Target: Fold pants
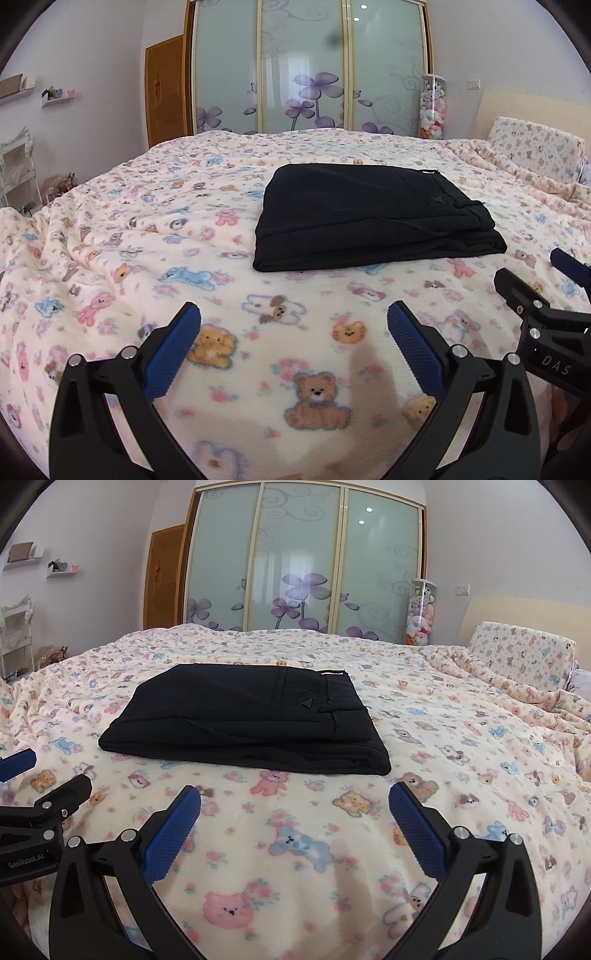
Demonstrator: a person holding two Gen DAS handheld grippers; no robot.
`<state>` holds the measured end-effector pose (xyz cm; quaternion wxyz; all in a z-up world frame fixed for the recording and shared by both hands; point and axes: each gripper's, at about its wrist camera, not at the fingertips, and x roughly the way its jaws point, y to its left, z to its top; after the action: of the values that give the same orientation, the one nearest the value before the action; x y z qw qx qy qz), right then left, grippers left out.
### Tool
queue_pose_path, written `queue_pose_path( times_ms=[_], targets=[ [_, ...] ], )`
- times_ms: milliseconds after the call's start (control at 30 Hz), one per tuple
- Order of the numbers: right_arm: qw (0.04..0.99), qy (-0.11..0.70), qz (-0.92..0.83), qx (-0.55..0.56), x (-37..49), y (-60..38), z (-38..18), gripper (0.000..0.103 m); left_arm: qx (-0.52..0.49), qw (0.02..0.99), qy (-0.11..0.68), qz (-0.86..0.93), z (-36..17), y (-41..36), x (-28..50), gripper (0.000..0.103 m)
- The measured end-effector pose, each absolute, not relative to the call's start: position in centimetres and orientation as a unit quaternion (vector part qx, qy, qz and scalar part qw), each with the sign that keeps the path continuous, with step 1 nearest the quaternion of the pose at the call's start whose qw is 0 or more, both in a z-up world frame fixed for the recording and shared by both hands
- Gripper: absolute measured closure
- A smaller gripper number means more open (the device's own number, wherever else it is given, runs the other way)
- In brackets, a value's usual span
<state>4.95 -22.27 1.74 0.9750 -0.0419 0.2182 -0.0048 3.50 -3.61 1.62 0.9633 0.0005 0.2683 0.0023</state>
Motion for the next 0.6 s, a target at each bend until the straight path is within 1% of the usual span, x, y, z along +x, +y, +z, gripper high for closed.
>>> queue_pose_path(
  times_ms=[600],
  targets=[
    [0.975, 0.218, -0.003, -0.042, 5.09, -22.45, 1.72, 0.001, 0.002, 0.963, 0.270, 0.000, 1.51, -3.63, 3.57, 0.002]
  ],
)
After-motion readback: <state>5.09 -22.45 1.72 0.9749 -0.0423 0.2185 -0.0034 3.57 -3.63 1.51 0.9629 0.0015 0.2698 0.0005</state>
